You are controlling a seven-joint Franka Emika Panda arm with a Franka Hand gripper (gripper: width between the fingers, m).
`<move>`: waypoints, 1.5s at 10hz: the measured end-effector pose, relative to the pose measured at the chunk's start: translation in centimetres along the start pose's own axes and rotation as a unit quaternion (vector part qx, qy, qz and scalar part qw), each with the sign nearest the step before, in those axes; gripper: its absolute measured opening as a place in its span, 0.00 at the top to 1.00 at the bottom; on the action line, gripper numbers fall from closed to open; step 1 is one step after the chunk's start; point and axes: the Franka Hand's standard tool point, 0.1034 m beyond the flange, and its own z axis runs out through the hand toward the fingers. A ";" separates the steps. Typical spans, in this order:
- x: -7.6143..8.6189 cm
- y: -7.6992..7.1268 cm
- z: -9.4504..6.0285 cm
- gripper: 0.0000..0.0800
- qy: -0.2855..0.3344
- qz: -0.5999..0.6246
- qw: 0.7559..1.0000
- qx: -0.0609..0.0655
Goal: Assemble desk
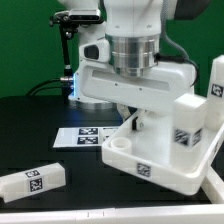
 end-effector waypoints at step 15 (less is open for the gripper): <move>6.7 0.3 -2.5 0.94 0.062 -0.697 0.713 -0.050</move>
Offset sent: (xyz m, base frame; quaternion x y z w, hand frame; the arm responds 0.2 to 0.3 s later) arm 0.0000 0.0000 0.0000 0.0000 0.0000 -0.1938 0.9810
